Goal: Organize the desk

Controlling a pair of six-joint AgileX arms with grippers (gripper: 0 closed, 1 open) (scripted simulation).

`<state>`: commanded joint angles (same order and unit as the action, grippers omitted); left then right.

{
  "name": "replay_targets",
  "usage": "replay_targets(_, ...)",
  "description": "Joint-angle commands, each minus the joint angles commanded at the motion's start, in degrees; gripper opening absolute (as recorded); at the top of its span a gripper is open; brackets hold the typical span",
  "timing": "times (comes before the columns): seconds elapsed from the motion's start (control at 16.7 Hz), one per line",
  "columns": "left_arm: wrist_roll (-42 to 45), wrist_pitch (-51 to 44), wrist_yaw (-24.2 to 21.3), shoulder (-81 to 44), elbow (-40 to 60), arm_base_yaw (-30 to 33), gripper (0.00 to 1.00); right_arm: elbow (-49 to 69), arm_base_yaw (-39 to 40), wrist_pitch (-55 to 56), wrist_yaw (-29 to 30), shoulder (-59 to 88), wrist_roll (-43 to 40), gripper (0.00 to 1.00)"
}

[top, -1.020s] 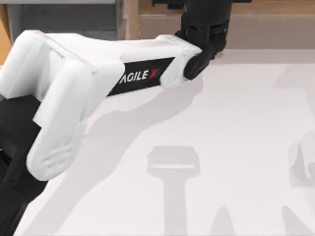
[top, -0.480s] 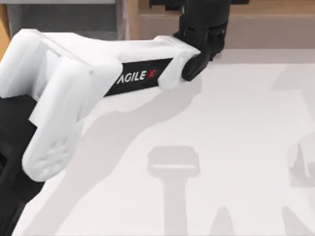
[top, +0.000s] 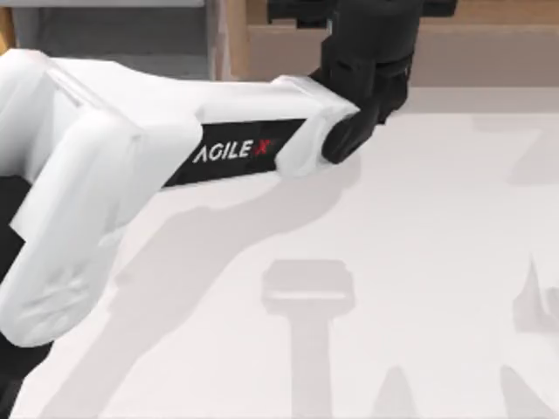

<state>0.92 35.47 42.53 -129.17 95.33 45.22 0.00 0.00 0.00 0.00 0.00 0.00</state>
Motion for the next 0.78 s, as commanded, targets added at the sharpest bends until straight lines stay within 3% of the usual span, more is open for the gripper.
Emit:
replay_targets(0.36, 0.05, 0.93, -1.21, 0.9, -0.78, -0.14, 0.0, 0.0, 0.0, 0.0, 0.0, 0.0, 0.0, 1.0)
replay_targets(0.78, 4.94, 8.22, -12.67, 10.31, -17.33, 0.68, 0.0, 0.0, 0.0, 0.0, 0.0, 0.0, 0.0, 1.0)
